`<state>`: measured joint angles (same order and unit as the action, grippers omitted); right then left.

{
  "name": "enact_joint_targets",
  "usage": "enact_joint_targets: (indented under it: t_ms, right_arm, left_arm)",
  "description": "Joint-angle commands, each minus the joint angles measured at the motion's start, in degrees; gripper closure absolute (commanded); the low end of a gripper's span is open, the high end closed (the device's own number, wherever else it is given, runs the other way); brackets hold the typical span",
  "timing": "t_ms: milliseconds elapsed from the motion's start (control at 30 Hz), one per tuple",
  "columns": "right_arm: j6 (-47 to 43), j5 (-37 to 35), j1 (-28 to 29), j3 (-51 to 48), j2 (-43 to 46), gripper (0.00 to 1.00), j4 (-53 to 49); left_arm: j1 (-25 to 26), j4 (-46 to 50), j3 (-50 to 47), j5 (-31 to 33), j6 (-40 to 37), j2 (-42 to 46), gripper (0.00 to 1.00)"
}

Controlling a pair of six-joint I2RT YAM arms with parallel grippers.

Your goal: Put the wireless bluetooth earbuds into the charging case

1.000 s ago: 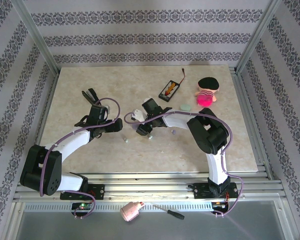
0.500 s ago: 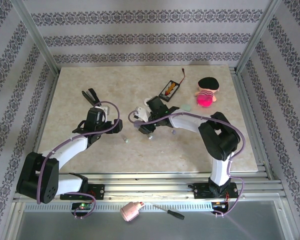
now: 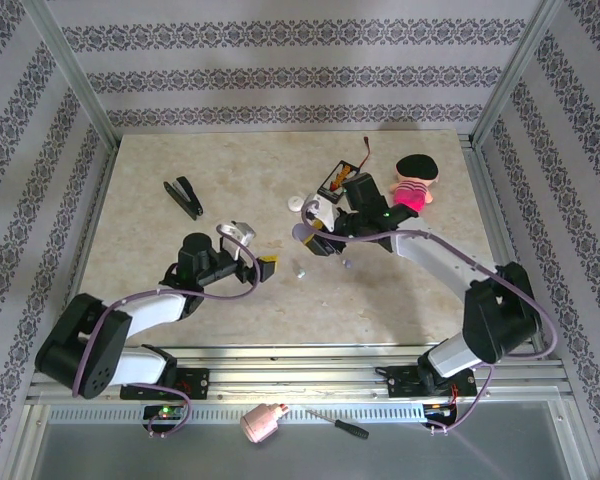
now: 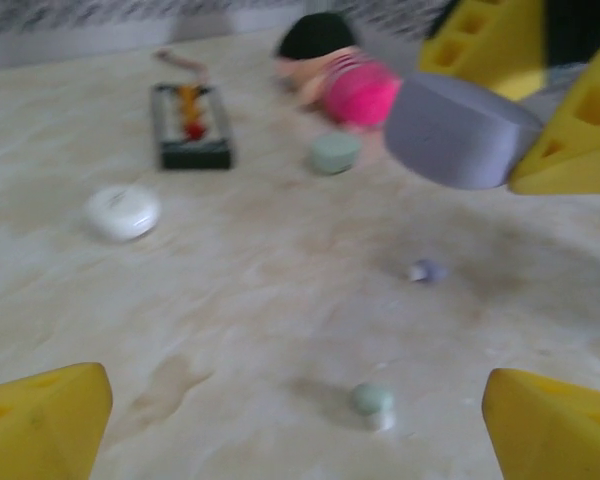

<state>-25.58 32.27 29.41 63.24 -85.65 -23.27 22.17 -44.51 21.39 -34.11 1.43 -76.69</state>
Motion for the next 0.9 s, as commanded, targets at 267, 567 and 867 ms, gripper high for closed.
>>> enact_joint_targets:
  t_ms: [267, 567, 867]
  right_arm:
    - [-9.56, 6.54, 3.4, 4.56, 4.43, 0.62, -16.69]
    - [-10.72, 9.69, 4.38, 5.48, 4.41, 0.62, -16.94]
    - [-10.93, 11.13, 4.41, 6.06, 3.11, 0.62, -16.12]
  left_arm:
    - [5.24, -7.45, 6.63, -24.02, -2.37, -3.84, 0.25]
    - [6.0, -1.24, 8.3, -28.07, -5.09, -3.55, 0.42]
    - [6.1, -6.4, 7.74, -28.93, -1.54, -3.9, 0.5]
